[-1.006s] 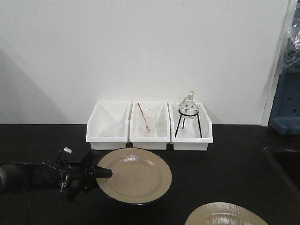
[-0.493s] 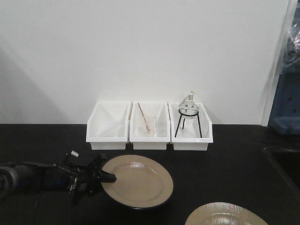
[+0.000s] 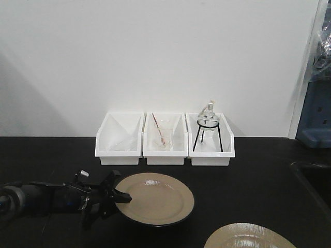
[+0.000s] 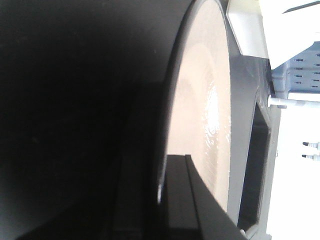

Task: Arrange circular plates on left workspace
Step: 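Carry the plate toward the center and lower it onto the counter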

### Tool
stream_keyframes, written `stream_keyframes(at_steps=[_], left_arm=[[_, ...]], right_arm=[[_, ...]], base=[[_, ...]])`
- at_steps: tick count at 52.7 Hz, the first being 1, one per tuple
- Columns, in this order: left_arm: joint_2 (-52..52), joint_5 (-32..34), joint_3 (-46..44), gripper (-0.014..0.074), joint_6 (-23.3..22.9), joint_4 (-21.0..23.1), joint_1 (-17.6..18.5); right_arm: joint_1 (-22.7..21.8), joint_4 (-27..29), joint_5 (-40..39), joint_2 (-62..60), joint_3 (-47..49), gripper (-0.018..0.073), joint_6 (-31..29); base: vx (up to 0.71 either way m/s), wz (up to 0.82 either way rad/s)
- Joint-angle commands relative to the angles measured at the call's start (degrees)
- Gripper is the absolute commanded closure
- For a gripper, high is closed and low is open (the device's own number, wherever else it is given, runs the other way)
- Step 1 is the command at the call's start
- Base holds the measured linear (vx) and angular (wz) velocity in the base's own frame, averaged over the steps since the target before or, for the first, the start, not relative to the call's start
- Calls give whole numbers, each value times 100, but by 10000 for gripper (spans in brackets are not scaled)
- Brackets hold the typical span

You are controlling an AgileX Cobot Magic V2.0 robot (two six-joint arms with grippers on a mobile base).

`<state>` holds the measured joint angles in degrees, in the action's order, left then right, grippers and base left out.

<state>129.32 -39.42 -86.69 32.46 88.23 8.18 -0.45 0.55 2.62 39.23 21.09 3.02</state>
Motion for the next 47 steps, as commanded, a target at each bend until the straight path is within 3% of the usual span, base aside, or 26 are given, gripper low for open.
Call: stream_keyframes(at_steps=[1, 5, 13, 25, 31, 47], left_arm=[[-364, -167, -191, 573, -22, 288, 45], [-364, -173, -191, 531, 105, 284, 45], [-364, -257, -191, 355, 435, 284, 68], [-364, -326, -191, 88, 444, 164, 82], [-364, -383, -191, 41, 443, -31, 62], [-364, -669, -191, 38, 421, -982, -117]], right_arm=[[-11, -55, -439, 18, 219, 558, -55], [-11, -55, -428, 18, 219, 558, -55], [-11, -55, -423, 18, 219, 558, -55], [-11, -55, -423, 18, 219, 558, -55], [-11, -55, -423, 18, 219, 558, -55], [-11, -55, -423, 18, 219, 558, -55]], base=[[0, 0], [0, 0], [0, 0], [0, 0], [0, 0], [0, 0]])
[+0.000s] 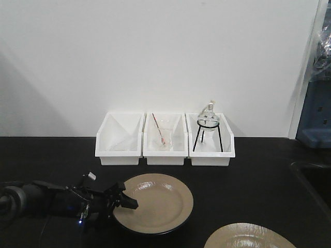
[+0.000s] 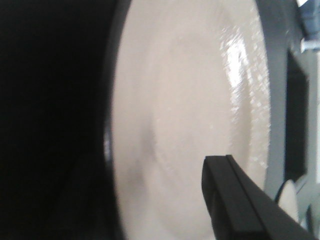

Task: Arrange circular plates on left workspace
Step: 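Carry the plate toward the center and lower it onto the counter, then open the left gripper and withdraw it from the plate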

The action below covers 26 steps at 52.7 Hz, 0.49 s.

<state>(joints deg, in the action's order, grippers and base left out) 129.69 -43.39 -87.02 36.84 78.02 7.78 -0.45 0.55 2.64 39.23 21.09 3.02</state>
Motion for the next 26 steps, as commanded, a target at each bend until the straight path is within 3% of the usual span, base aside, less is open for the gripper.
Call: stream_keyframes(at_steps=[1, 26], left_arm=[[-401, -294, -158, 38, -18, 23, -82], [-516, -1313, -158, 48, -11, 4, -730]], right_arm=[[-11, -55, -425, 18, 219, 558, -55], [-11, -55, -425, 18, 219, 558, -55]], base=[[0, 0], [0, 0]])
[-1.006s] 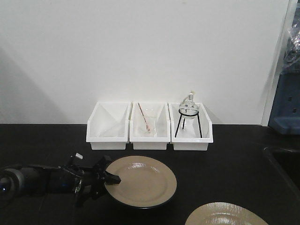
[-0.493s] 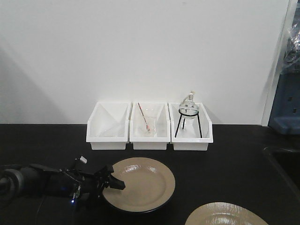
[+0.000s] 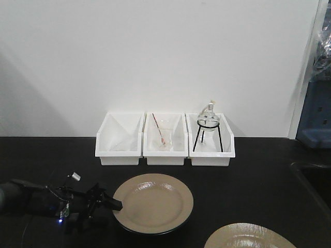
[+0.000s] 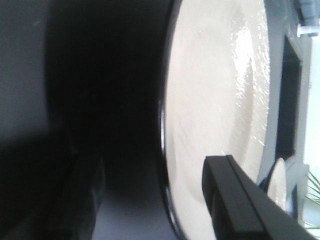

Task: Arrange circular plates on left workspace
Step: 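Open the left gripper and withdraw it from the plate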

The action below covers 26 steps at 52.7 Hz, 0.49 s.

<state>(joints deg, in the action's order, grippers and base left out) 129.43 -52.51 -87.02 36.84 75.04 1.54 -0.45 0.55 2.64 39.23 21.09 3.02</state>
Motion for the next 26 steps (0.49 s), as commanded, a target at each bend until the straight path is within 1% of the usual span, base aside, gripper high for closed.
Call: stream_keyframes(at_steps=[1, 5, 8, 10, 12, 14, 15, 18, 21, 26], left_arm=[[-506, -417, -158, 50, -11, 303, -130], [-657, -494, -158, 80, 7, 245, -259], [-810, -467, -158, 123, 7, 71, -346], [-976, -443, -158, 171, 7, -108, -409], [-1108, -442, -158, 233, 7, -326, -468], [-1314, -437, -158, 325, 7, -591, -536], [-1404, -431, -158, 356, 7, -738, -551], [-1634, -413, -158, 486, 7, -1093, -623], [-1913, -357, -158, 605, 7, -1545, -682], [-2453, -268, -123, 603, 113, -2087, -738]], right_arm=[[-11, -55, -425, 18, 219, 558, -55], [-11, -55, -431, 18, 219, 558, -55], [-11, -55, -431, 18, 219, 558, -55], [-11, -55, -431, 18, 219, 558, -55], [-11, -10, -431, 18, 219, 558, -55], [-11, -5, -431, 18, 219, 558, -55], [-11, -5, -431, 18, 219, 558, -55], [-11, -5, -425, 18, 219, 558, -55], [-11, -5, -378, 18, 219, 558, -55], [-11, -10, -338, 18, 219, 558, -55]], base=[[0, 0], [0, 0], [0, 0], [0, 0], [0, 0], [0, 0], [0, 0], [0, 0], [0, 0], [0, 0]])
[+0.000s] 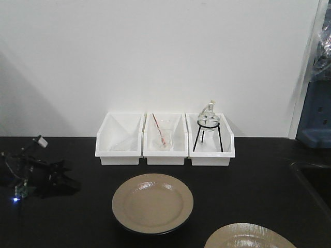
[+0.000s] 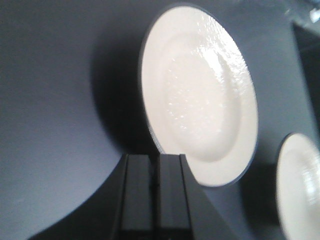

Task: Arrange circular plates on left workspace
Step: 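Open the left gripper and withdraw it from the plate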

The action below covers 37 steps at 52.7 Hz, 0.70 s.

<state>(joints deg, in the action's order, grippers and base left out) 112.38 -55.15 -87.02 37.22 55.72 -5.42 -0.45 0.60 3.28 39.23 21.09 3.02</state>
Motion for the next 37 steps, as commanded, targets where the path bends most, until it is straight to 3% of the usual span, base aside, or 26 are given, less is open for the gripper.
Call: stream_keyframes(at_steps=[1, 10, 21, 28, 37], left_arm=[[-929, 48, -64, 602, 132, -279, -42], [-2367, 1353, 1324, 598, 738, -665, -42], [-4425, 2928, 4027, 596, 2189, -48, -42], [-5745, 3625, 5279, 596, 2888, 329, -42], [-7290, 4221, 6262, 596, 2922, 337, -42]], right_arm=[[-16, -60, -402, 18, 219, 558, -62], [-16, -297, -550, 18, 219, 558, -95], [-11, -359, -374, 80, 368, 558, -54], [-16, -296, 1153, 593, 1317, 558, -54], [-16, 396, 3028, 2022, 3057, 558, -431]], base=[[0, 0], [0, 0], [0, 0], [0, 0], [0, 0]])
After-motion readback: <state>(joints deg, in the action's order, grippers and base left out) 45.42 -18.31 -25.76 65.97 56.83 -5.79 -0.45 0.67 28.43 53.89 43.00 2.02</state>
